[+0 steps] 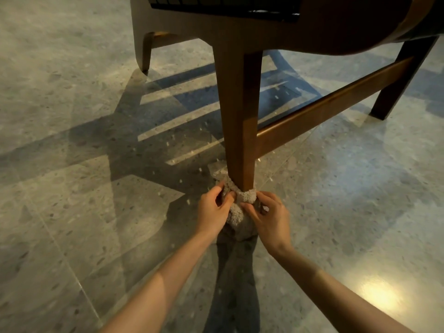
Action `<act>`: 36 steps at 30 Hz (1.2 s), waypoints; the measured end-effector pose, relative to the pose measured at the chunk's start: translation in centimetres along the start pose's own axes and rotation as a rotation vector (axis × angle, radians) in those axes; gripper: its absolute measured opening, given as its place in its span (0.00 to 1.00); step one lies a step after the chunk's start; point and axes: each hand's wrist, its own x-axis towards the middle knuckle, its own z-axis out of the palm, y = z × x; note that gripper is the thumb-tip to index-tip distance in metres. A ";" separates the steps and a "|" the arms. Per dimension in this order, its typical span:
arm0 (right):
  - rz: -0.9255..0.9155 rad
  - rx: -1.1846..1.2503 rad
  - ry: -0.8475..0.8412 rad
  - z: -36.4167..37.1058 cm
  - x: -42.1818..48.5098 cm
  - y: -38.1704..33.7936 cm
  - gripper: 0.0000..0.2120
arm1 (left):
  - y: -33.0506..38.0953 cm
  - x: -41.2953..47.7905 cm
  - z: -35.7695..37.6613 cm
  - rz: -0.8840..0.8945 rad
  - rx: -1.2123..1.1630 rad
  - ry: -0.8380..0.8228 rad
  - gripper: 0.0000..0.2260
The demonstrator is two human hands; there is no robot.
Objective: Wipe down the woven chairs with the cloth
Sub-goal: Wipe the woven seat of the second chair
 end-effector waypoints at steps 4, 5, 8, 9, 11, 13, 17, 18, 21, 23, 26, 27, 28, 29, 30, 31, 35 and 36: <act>-0.055 0.109 0.188 -0.6 0.8 -2.7 0.15 | 2.3 0.0 -0.1 0.049 -0.108 0.115 0.08; -0.076 0.136 0.233 -0.8 1.1 -3.7 0.16 | 3.3 0.1 -0.2 0.071 -0.138 0.150 0.09; -0.162 0.184 0.351 -1.9 2.5 -7.0 0.15 | 6.7 0.5 -0.9 0.206 -0.250 0.258 0.08; -0.183 0.204 0.378 -2.3 3.1 -8.1 0.15 | 7.9 0.6 -1.0 0.249 -0.296 0.291 0.10; -0.193 0.276 0.396 -3.2 4.2 -10.3 0.14 | 10.5 0.8 -1.4 0.303 -0.406 0.338 0.14; -0.203 0.337 0.391 -4.1 5.3 -12.4 0.10 | 12.9 1.3 -2.1 0.359 -0.471 0.354 0.14; -0.239 0.450 0.393 -5.5 7.2 -16.0 0.05 | 16.6 2.3 -3.4 0.465 -0.512 0.344 0.15; -0.239 0.486 0.390 -5.7 7.5 -16.5 0.06 | 17.1 2.4 -3.5 0.466 -0.523 0.348 0.16; -0.236 0.486 0.402 -5.6 7.6 -16.7 0.09 | 17.5 2.5 -3.5 0.464 -0.513 0.366 0.17; -0.253 0.447 0.417 -5.3 7.5 -16.4 0.10 | 17.1 2.6 -3.5 0.466 -0.501 0.366 0.16; -0.298 0.380 0.454 -4.9 7.3 -15.6 0.09 | 16.3 2.6 -3.4 0.461 -0.483 0.330 0.13; -0.320 0.339 0.478 -4.7 7.2 -15.0 0.09 | 15.7 2.6 -3.3 0.452 -0.486 0.315 0.12; -0.343 0.300 0.493 -4.4 6.9 -14.4 0.08 | 15.1 2.5 -3.1 0.434 -0.491 0.305 0.11; -0.368 0.266 0.497 -4.0 6.5 -13.6 0.07 | 14.3 2.5 -2.8 0.409 -0.496 0.299 0.10; -0.391 0.236 0.494 -3.7 6.1 -12.7 0.07 | 13.4 2.4 -2.5 0.384 -0.494 0.301 0.08; -0.405 0.214 0.487 -3.3 5.7 -11.9 0.09 | 12.5 2.3 -2.1 0.358 -0.488 0.304 0.08; -0.365 0.161 0.433 -2.0 3.9 -8.8 0.19 | 8.5 1.7 -0.9 0.207 -0.407 0.326 0.13; -0.342 0.145 0.412 -1.9 3.5 -8.2 0.19 | 7.7 1.6 -0.6 0.176 -0.369 0.338 0.15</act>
